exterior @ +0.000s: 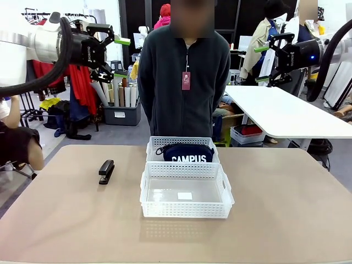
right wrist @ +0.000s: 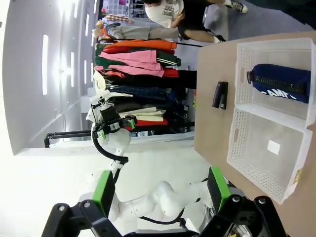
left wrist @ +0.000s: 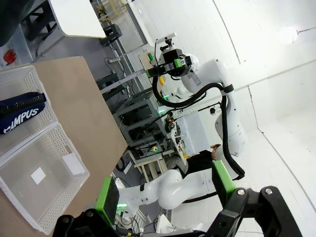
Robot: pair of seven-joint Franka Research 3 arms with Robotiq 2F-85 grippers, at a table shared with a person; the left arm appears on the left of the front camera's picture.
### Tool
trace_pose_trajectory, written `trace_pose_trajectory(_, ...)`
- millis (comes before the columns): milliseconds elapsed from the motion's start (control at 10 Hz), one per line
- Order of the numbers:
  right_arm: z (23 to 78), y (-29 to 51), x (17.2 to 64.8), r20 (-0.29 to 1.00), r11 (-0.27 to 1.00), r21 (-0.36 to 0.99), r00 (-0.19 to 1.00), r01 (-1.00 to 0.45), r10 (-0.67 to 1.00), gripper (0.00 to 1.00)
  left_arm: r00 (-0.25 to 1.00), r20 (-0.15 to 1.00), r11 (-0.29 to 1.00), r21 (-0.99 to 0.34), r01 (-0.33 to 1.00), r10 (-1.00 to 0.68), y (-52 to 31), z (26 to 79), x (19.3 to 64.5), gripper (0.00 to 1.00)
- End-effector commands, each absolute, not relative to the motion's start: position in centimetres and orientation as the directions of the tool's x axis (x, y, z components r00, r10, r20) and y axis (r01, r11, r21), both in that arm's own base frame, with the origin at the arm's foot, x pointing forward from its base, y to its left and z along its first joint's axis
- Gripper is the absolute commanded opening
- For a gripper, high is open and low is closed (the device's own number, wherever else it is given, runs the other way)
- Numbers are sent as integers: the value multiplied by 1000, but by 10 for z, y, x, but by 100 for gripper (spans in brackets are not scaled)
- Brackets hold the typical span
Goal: Distribute items into two baskets.
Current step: Pick up the Stapler that the person points to.
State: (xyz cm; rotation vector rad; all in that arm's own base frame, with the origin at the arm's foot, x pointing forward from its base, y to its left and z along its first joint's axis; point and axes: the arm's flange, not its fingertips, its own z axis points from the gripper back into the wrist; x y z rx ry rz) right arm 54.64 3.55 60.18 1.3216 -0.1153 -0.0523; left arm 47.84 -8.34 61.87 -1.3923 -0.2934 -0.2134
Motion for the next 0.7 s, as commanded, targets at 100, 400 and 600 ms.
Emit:
trace_pose_trajectory(100,598,33,539,94,183,981,985,-67,-144,100,947,321,162,-936,313,24,-84,621,477,100)
trace_pose_trajectory(400,600,33,545,60,210,977,990,-32,-126,100,947,321,162,-936,313,24,-84,621,477,100)
trace_pose_trajectory(600,600,33,545,60,210,977,990,-32,-126,100,947,321,162,-936,313,24,-84,621,477,100)
